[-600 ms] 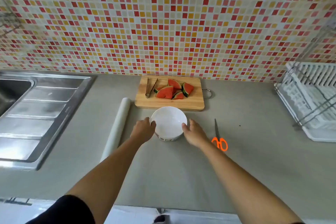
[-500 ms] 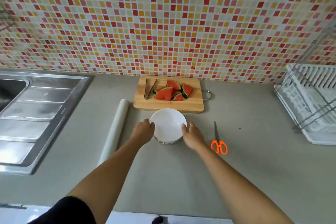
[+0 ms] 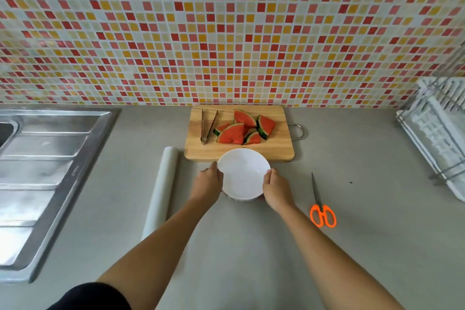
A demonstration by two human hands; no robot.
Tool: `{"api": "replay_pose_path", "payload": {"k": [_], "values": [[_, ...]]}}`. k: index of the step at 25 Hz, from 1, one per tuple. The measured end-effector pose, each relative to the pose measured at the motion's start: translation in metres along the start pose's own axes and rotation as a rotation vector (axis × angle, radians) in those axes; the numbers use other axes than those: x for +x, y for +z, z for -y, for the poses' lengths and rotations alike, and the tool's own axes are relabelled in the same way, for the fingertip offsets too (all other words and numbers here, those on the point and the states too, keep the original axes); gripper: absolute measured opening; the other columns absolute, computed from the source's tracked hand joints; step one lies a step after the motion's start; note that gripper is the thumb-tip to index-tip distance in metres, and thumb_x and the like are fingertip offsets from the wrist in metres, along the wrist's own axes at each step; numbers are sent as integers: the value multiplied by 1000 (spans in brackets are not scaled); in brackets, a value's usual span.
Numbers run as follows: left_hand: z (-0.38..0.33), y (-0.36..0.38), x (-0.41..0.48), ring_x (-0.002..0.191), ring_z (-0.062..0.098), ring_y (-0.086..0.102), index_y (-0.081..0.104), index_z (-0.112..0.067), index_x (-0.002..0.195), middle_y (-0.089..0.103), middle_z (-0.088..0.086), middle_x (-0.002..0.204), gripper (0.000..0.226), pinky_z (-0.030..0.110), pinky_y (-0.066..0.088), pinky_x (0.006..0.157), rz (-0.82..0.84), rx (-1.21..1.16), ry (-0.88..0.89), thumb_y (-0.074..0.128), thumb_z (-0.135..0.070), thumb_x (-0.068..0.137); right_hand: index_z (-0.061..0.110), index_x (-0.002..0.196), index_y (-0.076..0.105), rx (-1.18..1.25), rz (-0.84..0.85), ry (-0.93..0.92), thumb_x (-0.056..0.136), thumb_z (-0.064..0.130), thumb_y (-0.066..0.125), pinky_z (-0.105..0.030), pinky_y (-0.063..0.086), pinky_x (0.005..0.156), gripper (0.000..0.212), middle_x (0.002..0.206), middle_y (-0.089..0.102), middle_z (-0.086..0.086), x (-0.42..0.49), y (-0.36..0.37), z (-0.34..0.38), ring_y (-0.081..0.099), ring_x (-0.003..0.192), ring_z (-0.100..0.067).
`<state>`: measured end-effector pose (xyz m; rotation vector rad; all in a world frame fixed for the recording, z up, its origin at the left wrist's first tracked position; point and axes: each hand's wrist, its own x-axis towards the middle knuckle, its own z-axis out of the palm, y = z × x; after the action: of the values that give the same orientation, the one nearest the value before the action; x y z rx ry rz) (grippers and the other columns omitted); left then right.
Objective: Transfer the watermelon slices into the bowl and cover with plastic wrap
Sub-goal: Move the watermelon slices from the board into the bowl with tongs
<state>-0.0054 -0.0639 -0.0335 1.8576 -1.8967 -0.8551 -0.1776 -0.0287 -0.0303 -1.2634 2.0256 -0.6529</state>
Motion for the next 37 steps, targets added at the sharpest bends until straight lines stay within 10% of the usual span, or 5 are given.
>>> {"api": "replay_pose_path", "payload": {"k": [8,15,23,37], "values": [[7,-19,33,98,44,58,54,-6,119,64,22,109,33,41,42,74,-206,78,16,38,-26,98,6,86,51,-65,-81,-14,98,24,26,-33,39,64,33,82,61,-17,7,4,-8,58,81,-35],[2,-33,127,111,38,51,47,3,124,51,23,124,48,42,41,92,-25,315,-132,41,-37,97,0,80,52,-126,-101,-91,97,19,31,-33,31,56,33,72,61,-22,12,4,-10,49,63,-31],[-3,-44,149,110,36,52,50,3,121,50,22,124,37,34,40,79,-21,133,-287,40,-23,97,3,75,50,-117,-111,-113,97,20,33,-32,28,52,33,61,54,-12,14,3,-13,46,56,-25],[31,-99,104,69,21,54,67,-2,85,60,9,72,63,27,40,64,175,330,-114,38,-57,91,11,72,42,-164,-59,-112,97,21,31,-31,24,46,30,53,42,-2,12,0,-7,45,56,-25]]}}
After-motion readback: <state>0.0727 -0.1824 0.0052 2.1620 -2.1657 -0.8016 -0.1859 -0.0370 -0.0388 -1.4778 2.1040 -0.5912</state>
